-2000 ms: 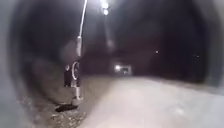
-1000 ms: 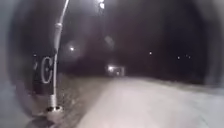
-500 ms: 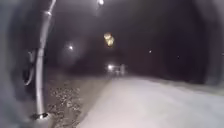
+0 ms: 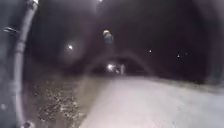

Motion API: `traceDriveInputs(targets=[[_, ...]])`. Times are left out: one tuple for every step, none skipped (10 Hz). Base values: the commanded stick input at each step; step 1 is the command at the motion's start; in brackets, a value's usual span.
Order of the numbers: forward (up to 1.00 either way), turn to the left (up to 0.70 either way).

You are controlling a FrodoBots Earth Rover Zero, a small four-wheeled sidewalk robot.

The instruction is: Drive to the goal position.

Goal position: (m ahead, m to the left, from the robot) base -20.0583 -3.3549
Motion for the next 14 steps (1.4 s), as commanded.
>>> traceDriveInputs(targets=[[0.7, 0.0], [0.7, 0.0], [0.7, 0.0], [0.7, 0.0], [0.7, 0.0], [0.7, 0.0], [0.7, -0.08], [0.7, -0.24], [0.7, -0.35], [0.7, -0.35], [0.7, -0.35], [0.7, -0.35], [0.7, -0.35], [0.7, -0.35]])
